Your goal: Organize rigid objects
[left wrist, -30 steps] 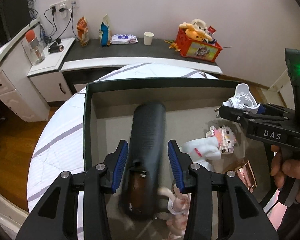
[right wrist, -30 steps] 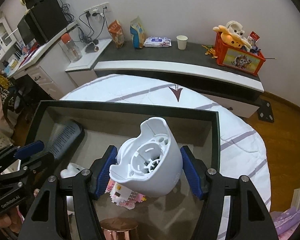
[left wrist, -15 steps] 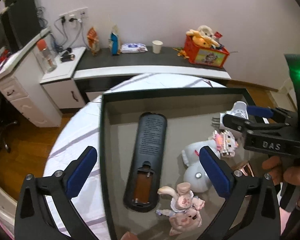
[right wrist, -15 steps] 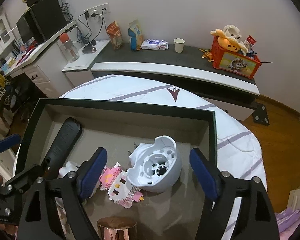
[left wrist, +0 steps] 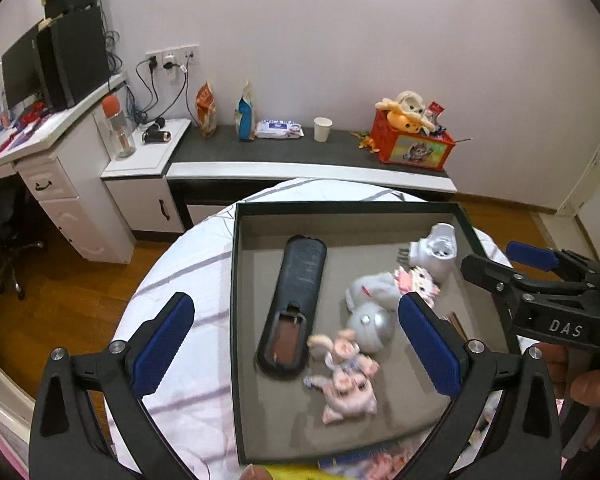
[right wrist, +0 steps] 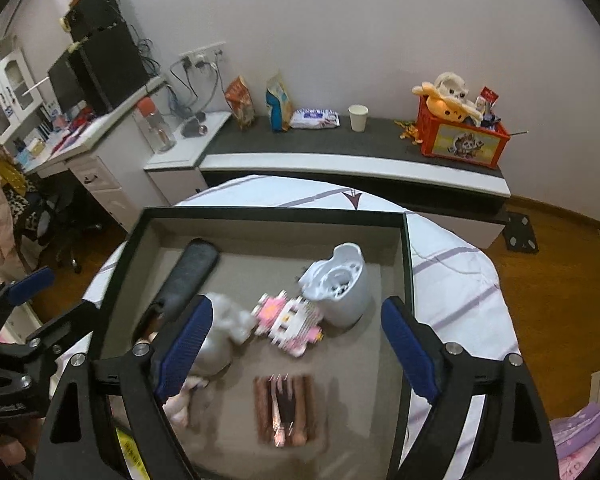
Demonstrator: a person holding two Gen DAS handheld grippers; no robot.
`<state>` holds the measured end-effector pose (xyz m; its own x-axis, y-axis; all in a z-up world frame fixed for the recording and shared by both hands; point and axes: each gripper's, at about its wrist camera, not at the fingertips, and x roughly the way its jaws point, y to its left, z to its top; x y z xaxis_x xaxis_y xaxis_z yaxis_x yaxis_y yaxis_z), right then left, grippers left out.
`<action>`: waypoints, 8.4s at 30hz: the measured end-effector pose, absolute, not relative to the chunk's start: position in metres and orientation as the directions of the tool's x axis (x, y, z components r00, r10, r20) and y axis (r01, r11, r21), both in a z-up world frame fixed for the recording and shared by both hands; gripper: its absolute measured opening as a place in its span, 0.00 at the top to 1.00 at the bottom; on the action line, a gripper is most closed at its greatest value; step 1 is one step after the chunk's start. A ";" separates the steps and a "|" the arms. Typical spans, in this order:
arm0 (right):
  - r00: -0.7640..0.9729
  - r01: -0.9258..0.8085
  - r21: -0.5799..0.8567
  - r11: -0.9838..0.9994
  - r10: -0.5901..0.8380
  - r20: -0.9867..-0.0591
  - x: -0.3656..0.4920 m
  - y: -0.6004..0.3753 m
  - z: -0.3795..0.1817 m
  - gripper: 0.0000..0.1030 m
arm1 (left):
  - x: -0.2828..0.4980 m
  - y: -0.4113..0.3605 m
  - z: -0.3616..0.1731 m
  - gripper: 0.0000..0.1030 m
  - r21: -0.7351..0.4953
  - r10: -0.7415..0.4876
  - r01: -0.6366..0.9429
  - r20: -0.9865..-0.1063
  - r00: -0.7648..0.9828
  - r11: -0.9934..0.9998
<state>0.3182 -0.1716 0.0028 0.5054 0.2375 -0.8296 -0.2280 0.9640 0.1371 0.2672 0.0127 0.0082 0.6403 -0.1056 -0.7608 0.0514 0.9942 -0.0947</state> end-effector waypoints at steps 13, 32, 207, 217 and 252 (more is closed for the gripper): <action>0.621 -0.236 0.181 0.955 0.291 -0.728 0.212 -0.193 0.052 0.15 | 0.157 0.019 0.040 0.00 -0.092 -0.113 0.069 -0.674 0.730 0.993; 0.682 -0.224 0.153 0.962 0.267 -0.681 0.073 -0.204 0.051 0.15 | 0.040 0.021 0.031 0.00 -0.137 -0.161 0.096 -0.615 0.772 0.986; 0.655 -0.023 0.186 0.982 0.155 -0.740 0.108 -0.218 -0.027 0.82 | 0.097 0.053 -0.067 1.00 -0.114 -0.096 0.021 -0.715 0.692 0.993; 0.626 -0.032 0.189 0.981 0.167 -0.762 0.111 -0.216 -0.040 0.82 | 0.112 0.041 -0.083 0.27 -0.108 -0.138 0.087 -0.717 0.683 0.990; 0.589 -0.053 0.185 0.981 0.181 -0.787 0.116 -0.211 -0.052 0.82 | 0.144 -0.014 -0.109 0.48 -0.091 -0.349 0.442 -0.759 0.549 0.893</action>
